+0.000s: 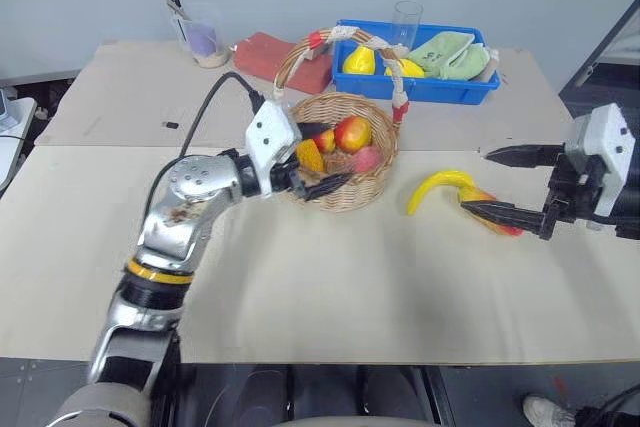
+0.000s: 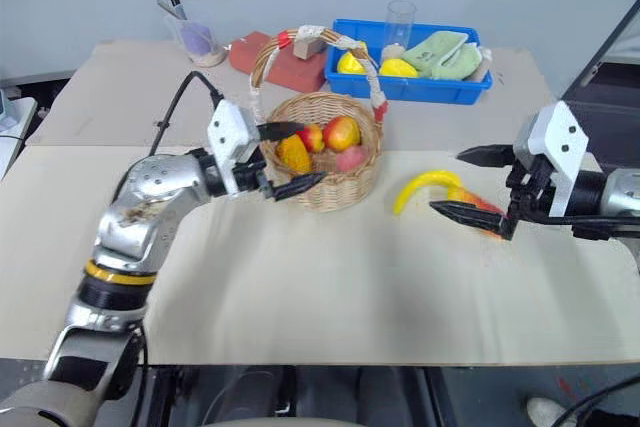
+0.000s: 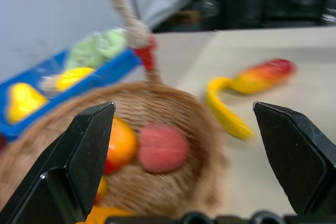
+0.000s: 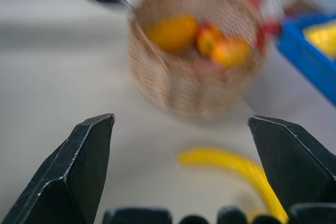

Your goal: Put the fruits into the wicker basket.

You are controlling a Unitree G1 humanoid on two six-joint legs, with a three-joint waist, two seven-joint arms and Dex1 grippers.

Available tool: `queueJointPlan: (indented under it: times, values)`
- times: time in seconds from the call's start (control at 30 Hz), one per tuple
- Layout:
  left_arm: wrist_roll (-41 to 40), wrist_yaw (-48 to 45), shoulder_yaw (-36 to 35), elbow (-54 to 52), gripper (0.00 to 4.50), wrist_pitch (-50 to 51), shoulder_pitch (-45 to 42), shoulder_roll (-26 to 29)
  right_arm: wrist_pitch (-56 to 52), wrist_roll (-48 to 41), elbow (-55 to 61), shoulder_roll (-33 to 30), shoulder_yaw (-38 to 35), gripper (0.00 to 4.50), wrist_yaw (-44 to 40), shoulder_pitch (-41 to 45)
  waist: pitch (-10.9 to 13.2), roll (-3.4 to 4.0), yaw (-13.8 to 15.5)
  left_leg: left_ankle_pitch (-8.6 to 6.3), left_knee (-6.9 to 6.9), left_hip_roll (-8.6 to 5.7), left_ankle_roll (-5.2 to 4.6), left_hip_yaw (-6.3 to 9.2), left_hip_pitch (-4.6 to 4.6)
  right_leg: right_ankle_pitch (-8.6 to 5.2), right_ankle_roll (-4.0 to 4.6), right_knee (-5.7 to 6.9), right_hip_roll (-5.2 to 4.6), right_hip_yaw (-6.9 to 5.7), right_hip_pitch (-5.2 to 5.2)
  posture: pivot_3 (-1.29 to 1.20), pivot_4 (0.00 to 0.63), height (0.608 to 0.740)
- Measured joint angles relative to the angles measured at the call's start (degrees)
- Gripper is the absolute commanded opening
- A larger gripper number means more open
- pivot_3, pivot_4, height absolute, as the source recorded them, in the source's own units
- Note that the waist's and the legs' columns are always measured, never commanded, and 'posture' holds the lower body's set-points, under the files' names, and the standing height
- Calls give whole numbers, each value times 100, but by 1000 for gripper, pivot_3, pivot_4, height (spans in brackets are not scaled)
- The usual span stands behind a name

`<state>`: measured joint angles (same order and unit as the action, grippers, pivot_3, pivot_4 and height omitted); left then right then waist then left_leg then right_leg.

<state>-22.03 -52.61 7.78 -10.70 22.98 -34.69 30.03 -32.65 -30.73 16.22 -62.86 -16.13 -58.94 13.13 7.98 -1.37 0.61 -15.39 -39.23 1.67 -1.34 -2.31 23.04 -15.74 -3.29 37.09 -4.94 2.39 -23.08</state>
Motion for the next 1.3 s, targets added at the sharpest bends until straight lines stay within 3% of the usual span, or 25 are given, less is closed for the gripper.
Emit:
queueJointPlan:
  times: [0.2,0.5,0.67,0.77,0.83,0.97,1.07,1.2,1.3]
  values:
    - [-932,-1014,-141,-971,4490,655,160,849,699,1620,-1725,32,1252,4500,425,506,1,4,-12,1,-2,0,2,-8,-9,-1,-1,-6,1,3,1,0,150,740]
    - [-970,-1301,-114,-1237,4490,729,328,1073,1585,2579,-4083,727,2106,4500,282,1515,2,6,-38,1,-2,6,2,-10,-5,-1,0,-9,12,6,0,0,150,740]
    - [-986,-1258,-129,-1347,4500,760,409,1086,1697,2618,-4409,874,2117,2971,75,1657,1,6,-45,1,-2,7,2,-9,-7,-1,0,-8,12,7,1,0,150,740]
    - [-1050,-1238,-196,-1349,4500,799,446,1107,1701,2615,-4414,874,2111,1959,-41,1657,1,6,-44,1,-2,8,2,-9,-8,-1,0,-7,12,7,2,0,150,740]
    - [-1149,-1203,-257,-1349,4500,816,456,1104,1701,2615,-4413,874,2101,1580,-92,1657,1,6,-43,1,-2,8,2,-9,-8,-1,0,-6,12,7,2,0,150,740]
    - [-1413,-1184,-453,-1354,4500,832,579,1047,1685,2584,-4266,841,2011,1555,-235,1538,1,6,-40,1,-2,9,2,-7,-8,-1,0,-3,12,6,1,0,150,740]
    - [-1846,-1190,-799,-1383,4500,945,732,1050,1380,2238,-3467,523,1796,1554,-673,1074,2,13,-14,0,-2,11,0,-6,-2,-1,0,2,12,6,-3,0,150,740]
    - [-2313,-1134,-1261,-1533,4500,1001,1077,1062,432,1414,-1603,217,1265,1552,-975,781,1,15,-65,-2,-2,21,-2,-6,-12,-1,0,0,17,11,1,0,150,740]
    - [-2486,-999,-1622,-1683,4500,1081,1498,1238,-308,848,-462,607,1190,1552,-643,1143,0,14,-145,-2,-1,35,-2,4,-21,-2,7,0,37,14,6,0,150,740]
